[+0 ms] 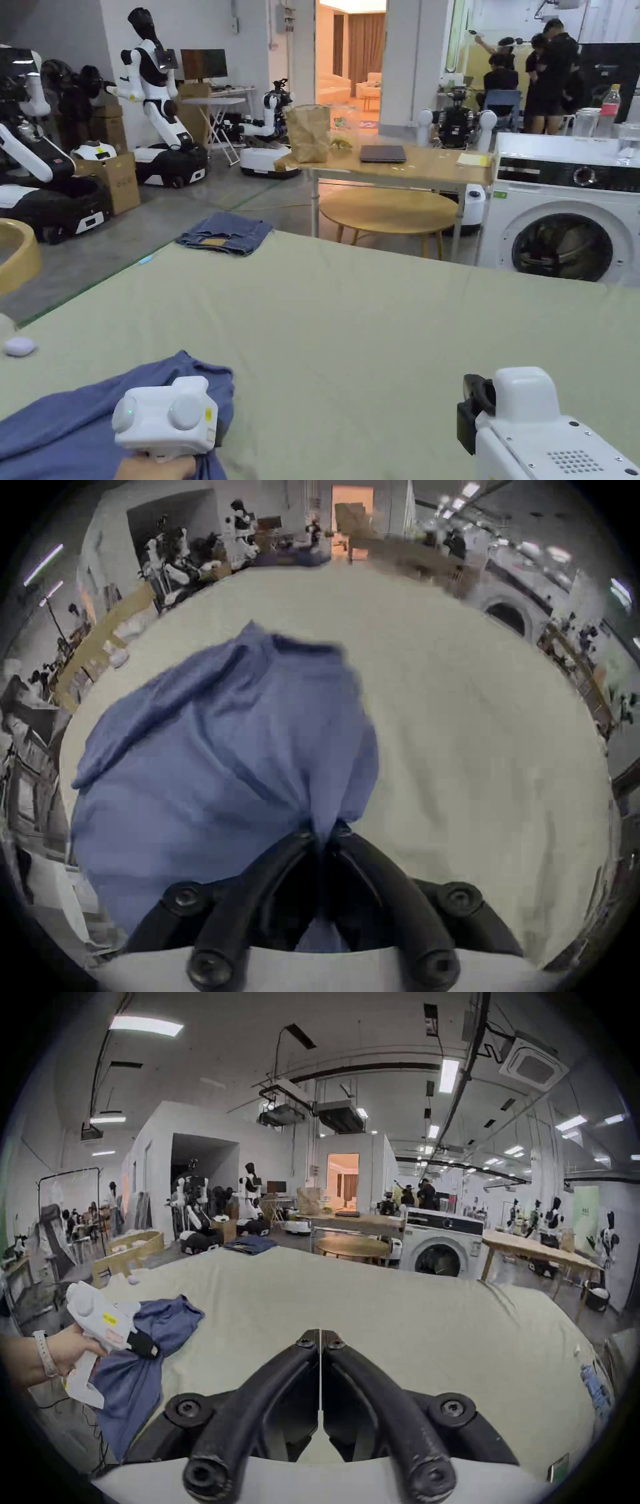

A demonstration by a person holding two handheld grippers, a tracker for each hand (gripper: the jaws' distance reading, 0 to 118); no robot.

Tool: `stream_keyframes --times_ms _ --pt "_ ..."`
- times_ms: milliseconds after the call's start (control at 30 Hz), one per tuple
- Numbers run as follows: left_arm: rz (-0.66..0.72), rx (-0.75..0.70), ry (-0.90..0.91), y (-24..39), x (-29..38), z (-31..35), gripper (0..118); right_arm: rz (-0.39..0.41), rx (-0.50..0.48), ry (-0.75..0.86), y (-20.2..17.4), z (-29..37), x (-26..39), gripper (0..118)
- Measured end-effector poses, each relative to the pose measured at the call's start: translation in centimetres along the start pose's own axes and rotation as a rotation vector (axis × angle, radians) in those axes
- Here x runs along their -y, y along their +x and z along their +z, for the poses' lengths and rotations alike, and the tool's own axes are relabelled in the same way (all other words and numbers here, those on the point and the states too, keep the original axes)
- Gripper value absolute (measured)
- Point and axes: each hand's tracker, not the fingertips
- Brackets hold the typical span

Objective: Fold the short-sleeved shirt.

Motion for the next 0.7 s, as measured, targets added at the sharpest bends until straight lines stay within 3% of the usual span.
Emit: stream_keyframes --times_ms 133,467,567,700 --pt "-0.131 0.134 0.047 7.9 -1.7 4.6 0 -0.033 0.069 0.017 3.7 2.5 -0.5 0" --pt "-0.36 0.698 0.114 33.4 -1.8 11.3 0 -0.062 0.321 0.074 14.6 11.2 -0.8 0" --pt "-0.479 0.691 0.077 39.9 0.7 9.9 0 -0.068 0.397 0.059 17.9 13.2 0.0 0" --pt "-0.544 0.621 -0.097 45.8 6.1 2.8 0 -0.101 0.464 0.025 21.3 14.8 1.6 0"
